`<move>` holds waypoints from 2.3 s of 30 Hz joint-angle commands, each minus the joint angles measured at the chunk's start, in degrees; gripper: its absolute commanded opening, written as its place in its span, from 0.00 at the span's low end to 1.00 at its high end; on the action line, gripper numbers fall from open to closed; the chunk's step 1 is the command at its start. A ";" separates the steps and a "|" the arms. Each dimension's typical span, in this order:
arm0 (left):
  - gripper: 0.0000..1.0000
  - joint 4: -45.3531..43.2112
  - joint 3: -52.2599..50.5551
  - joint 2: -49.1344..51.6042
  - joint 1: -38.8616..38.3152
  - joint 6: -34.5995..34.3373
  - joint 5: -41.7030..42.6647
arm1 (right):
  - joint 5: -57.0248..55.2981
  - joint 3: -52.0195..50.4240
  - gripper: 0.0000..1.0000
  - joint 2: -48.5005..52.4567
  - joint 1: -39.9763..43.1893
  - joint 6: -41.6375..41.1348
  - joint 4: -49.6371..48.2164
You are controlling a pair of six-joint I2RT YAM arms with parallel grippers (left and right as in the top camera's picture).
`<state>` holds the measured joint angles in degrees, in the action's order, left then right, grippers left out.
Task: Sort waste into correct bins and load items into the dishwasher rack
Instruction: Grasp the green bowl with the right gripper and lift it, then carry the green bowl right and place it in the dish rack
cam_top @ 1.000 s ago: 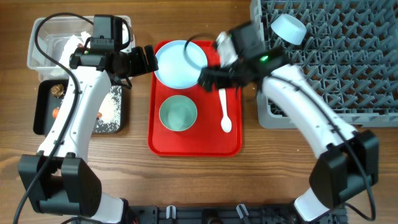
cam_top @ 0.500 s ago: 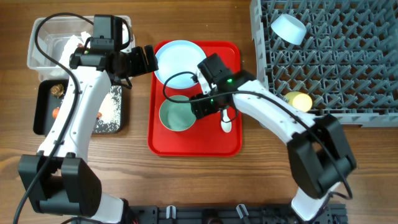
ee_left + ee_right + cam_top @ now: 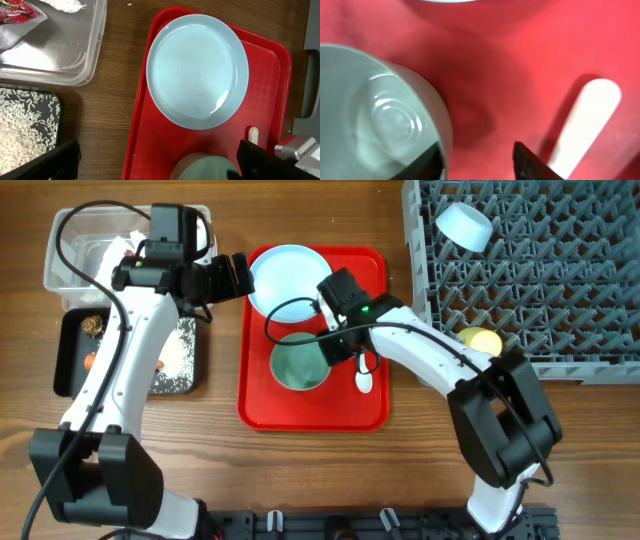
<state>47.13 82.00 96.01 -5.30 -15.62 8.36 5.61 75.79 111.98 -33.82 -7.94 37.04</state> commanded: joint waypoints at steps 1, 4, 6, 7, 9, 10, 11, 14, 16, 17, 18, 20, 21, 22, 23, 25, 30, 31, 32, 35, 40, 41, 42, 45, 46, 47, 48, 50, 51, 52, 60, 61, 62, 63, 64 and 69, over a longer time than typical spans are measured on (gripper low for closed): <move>1.00 -0.11 0.42 -0.37 -0.17 -0.50 -0.55 | -1.07 -0.33 0.33 1.07 0.57 -0.20 0.57; 1.00 -0.11 0.42 -0.37 -0.17 -0.50 -0.55 | 0.46 -0.33 0.21 1.07 0.57 -0.22 1.22; 1.00 -0.11 0.42 -0.37 -0.17 -0.50 -0.55 | 0.61 -0.33 0.18 1.07 0.57 -1.29 1.92; 1.00 -0.11 0.42 -0.37 -0.17 -0.50 -0.55 | 0.81 -0.33 0.18 1.07 0.57 -1.29 2.51; 1.00 -0.11 0.42 -0.37 -0.17 -0.50 -0.55 | 0.81 -0.33 0.17 1.07 0.57 -1.31 3.89; 1.00 -0.11 0.42 -0.37 -0.17 -0.50 -0.55 | 0.81 -0.33 0.17 1.07 0.57 -1.53 4.52; 1.00 -0.11 0.42 -0.37 -0.17 -0.50 -0.55 | 0.81 -0.33 0.17 1.07 0.57 -1.68 5.07; 1.00 -0.11 0.42 -0.37 -0.17 -0.50 -0.55 | 0.79 -0.33 0.18 1.07 0.57 -2.51 5.35; 1.00 -0.11 0.42 -0.37 -0.17 -0.50 -0.55 | 0.76 -0.33 0.12 1.07 0.59 -2.56 5.29; 1.00 -0.11 0.42 -0.37 -0.17 -0.50 -0.55 | 0.76 -0.33 0.04 1.07 0.59 -2.56 5.29; 1.00 -0.11 0.42 -0.37 -0.17 -0.50 -0.55 | 0.76 -0.33 0.04 1.07 0.59 -2.56 5.29; 1.00 -0.11 0.42 -0.37 -0.17 -0.50 -0.55 | 0.46 -0.20 0.04 0.94 0.59 -2.60 5.14; 1.00 -0.11 0.42 -0.37 -0.17 -0.50 -0.55 | -0.04 0.11 0.04 0.68 0.66 -2.58 5.18; 1.00 -0.11 0.42 -0.37 -0.17 -0.50 -0.55 | -0.15 0.63 0.04 0.17 0.79 -2.64 5.22; 1.00 -0.11 0.42 -0.37 -0.17 -0.50 -0.55 | -0.15 1.40 0.04 -0.61 1.09 -2.67 5.35; 1.00 -0.11 0.42 -0.37 -0.17 -0.50 -0.55 | -0.63 3.10 0.04 -2.58 1.77 -2.73 5.90; 1.00 -0.11 0.42 -0.37 -0.17 -0.50 -0.55 | -12.09 10.19 0.04 -11.54 5.97 -2.67 10.69; 1.00 -0.11 0.42 -0.37 -0.17 -0.50 -0.55 | -15.91 11.17 0.04 -13.03 6.86 -2.67 11.28; 1.00 -0.11 0.42 -0.37 -0.17 -0.50 -0.55 | -20.74 11.85 0.04 -14.91 8.00 -2.67 11.28; 1.00 -0.11 0.42 -0.37 -0.17 -0.50 -0.55 | -31.39 12.02 0.04 -18.49 10.40 -2.69 10.82; 1.00 -0.11 0.42 -0.37 -0.17 -0.50 -0.55 | -50.93 12.00 0.04 -21.03 14.88 -1.51 11.67; 1.00 -0.11 0.42 -0.37 -0.17 -0.50 -0.55 | -52.85 11.93 0.04 -21.00 15.50 -0.02 11.67; 1.00 -0.11 0.42 -0.37 -0.17 -0.50 -0.55 | -54.53 11.85 0.04 -20.79 16.24 1.31 11.69; 1.00 -0.11 0.42 -0.37 -0.17 -0.50 -0.55 | -58.27 11.85 0.04 -19.69 18.82 2.27 11.65; 1.00 -0.13 0.42 -0.37 -0.17 -0.50 -0.55 | -58.58 11.85 0.04 -19.32 19.58 2.80 11.61; 1.00 -0.11 0.42 -0.37 -0.17 -0.50 -0.55 | -58.58 11.85 0.04 -18.67 20.35 3.82 11.32; 1.00 -0.11 0.42 -0.37 -0.17 -0.50 -0.55 | -58.58 11.85 0.04 -18.23 21.14 5.05 10.97; 1.00 -0.11 0.42 -0.37 -0.17 -0.50 -0.55 | -58.58 11.85 0.04 -16.90 22.60 7.67 10.23; 1.00 -0.11 0.42 -0.37 -0.17 -0.50 -0.55 | -58.58 11.85 0.04 -16.17 23.21 9.31 9.97; 1.00 -0.11 0.42 -0.37 -0.17 -0.50 -0.55 | -58.60 11.85 0.04 -15.39 23.78 10.88 9.86; 1.00 -0.11 0.42 -0.37 -0.17 -0.50 -0.55 | -59.08 11.85 0.04 -10.05 25.79 17.44 8.83; 1.00 -0.11 0.42 -0.37 -0.17 -0.50 -0.55 | -59.10 11.85 0.04 -9.49 25.94 17.51 8.44; 1.00 -0.11 0.42 -0.37 -0.17 -0.50 -0.55 | -59.36 11.85 0.04 -9.27 26.01 17.68 8.11; 1.00 -0.11 0.42 -0.37 -0.17 -0.50 -0.55 | -59.87 11.85 0.04 -8.94 26.21 18.21 7.74; 1.00 -0.11 0.42 -0.37 -0.17 -0.50 -0.55 | -60.92 11.85 0.04 -8.48 26.40 18.47 7.28; 1.00 -0.11 0.42 -0.37 -0.17 -0.50 -0.55 | -63.12 11.85 0.04 -6.73 27.58 18.53 6.25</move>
<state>47.13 82.00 96.01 -5.30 -15.62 8.36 -54.06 87.57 102.96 -7.44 9.56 43.62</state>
